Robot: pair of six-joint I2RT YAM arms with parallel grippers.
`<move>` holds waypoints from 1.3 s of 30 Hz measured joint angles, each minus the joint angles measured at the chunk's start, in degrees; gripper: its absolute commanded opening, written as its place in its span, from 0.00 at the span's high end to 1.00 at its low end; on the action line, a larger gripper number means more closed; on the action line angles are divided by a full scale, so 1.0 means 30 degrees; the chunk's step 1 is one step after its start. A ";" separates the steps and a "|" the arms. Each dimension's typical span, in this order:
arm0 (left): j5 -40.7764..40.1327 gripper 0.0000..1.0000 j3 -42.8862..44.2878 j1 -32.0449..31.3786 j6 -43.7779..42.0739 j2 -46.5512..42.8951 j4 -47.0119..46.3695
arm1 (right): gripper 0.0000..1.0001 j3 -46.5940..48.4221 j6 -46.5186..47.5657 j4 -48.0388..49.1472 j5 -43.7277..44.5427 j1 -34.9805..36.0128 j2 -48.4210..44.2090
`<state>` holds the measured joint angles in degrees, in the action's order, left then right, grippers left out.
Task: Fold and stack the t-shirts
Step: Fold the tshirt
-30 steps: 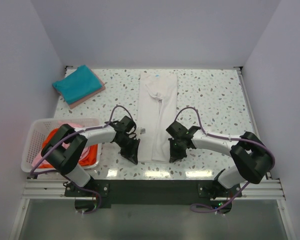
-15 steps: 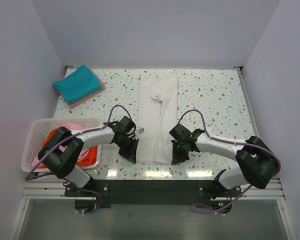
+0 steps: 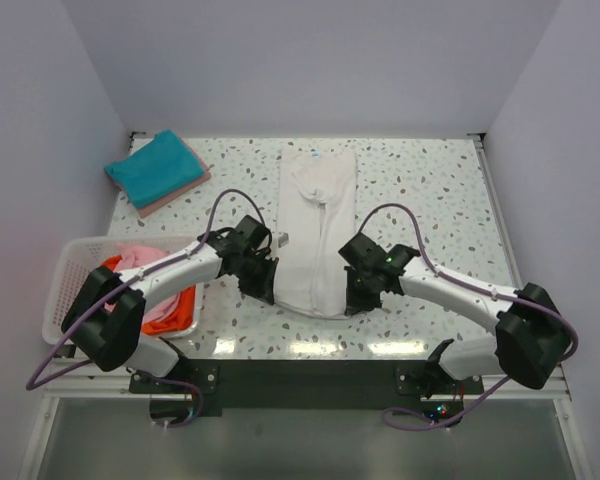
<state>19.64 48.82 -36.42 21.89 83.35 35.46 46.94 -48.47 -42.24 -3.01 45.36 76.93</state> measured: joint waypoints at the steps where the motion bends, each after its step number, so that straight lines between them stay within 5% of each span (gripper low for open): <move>1: -0.0095 1.00 0.0138 0.0015 -0.0007 0.0000 0.0051 | 1.00 0.0379 0.0000 -0.0277 0.0277 0.0000 -0.0058; 12: -0.0182 1.00 0.2433 0.2892 0.0000 0.0423 0.0226 | 1.00 0.4371 0.0240 -0.1668 0.2557 -0.0831 0.1574; 25: 0.0401 1.00 0.7759 0.4277 0.0058 0.5632 -0.0503 | 1.00 0.9646 0.3577 -0.1654 0.2820 -0.5268 0.6761; 39: 0.0889 1.00 1.3216 0.5770 0.0087 1.0418 -0.0481 | 1.00 1.5263 0.5588 -0.1909 0.2586 -0.7235 1.1803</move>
<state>22.31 88.47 -19.11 22.15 114.61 34.02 92.73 -31.70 -47.97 4.75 23.66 112.33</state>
